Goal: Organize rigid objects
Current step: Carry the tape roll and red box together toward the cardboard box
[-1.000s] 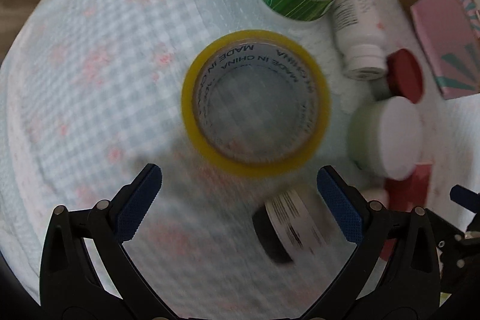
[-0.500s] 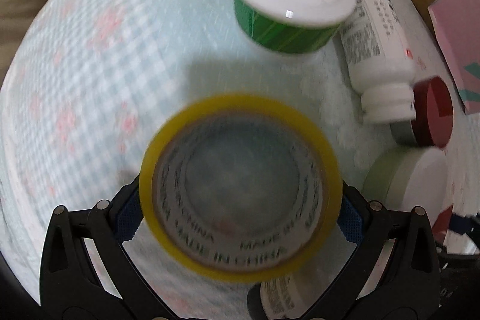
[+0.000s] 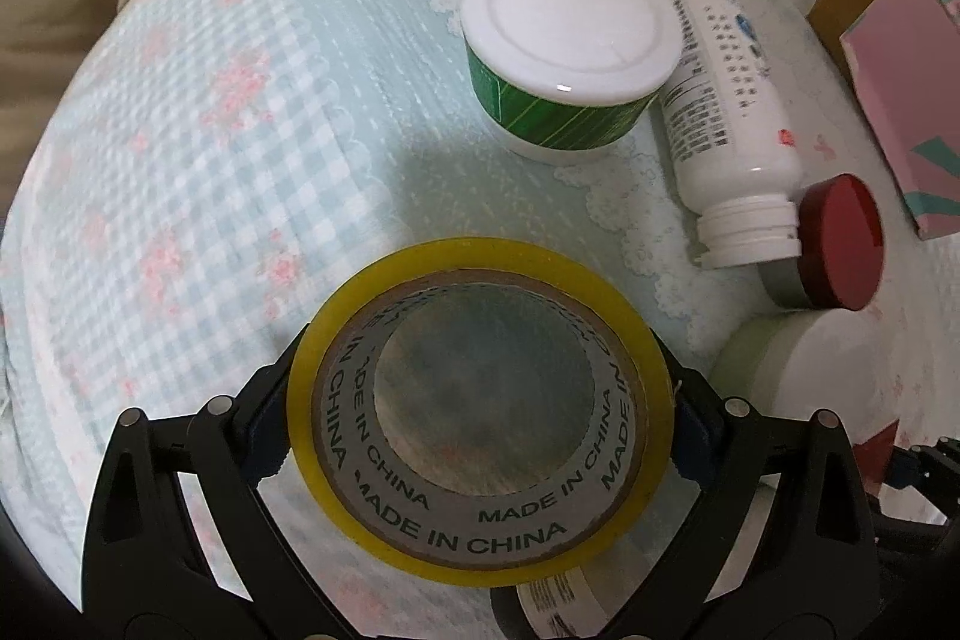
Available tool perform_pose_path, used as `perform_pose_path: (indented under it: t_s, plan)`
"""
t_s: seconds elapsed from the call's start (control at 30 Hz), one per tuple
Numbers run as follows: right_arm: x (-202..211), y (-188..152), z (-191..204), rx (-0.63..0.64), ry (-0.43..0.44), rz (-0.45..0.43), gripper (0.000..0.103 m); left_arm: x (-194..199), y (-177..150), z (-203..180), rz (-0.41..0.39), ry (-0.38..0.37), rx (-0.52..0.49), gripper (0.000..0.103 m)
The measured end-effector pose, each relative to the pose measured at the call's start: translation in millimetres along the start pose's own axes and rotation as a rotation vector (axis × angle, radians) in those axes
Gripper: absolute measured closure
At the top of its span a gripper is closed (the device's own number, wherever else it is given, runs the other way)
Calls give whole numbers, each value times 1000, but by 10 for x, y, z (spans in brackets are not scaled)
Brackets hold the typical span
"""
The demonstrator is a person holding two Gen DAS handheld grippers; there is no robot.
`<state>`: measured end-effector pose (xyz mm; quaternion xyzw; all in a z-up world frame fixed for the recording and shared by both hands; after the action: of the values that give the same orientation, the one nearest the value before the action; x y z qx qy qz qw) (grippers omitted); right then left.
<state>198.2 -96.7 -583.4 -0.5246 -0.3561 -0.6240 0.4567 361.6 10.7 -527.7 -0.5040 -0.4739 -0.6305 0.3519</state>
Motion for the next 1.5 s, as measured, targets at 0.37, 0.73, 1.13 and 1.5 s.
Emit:
perform_pose_path:
  t_s: [0.37,0.73,1.13,1.5]
  plan:
    - [501,1,100,58,14,-134,65,841,-112,17,-89,-24,48,7]
    - [1685,-179,-35,113,68,-294,65,2105,-216,-4,-205,-61,91,7]
    - [3031,-105,-509,174,52,-432,65,3041,-24,-601,-312,-138,158,7]
    - [3598,735,-1588,239,53,-459,65,2992,583,-1901,-313,-134,218,7]
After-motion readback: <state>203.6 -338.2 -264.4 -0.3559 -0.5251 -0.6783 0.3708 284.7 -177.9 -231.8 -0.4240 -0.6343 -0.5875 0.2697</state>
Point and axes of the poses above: each gripper's, at about its wrist camera, not at the fingertips, and x roughly against the way its jaws point, z to its left, y to its top, the point moved 9 cm from there along -x, roughly the way its jaws point, and after that the axes turned 14 degrees about x, right-handed, at the moved point
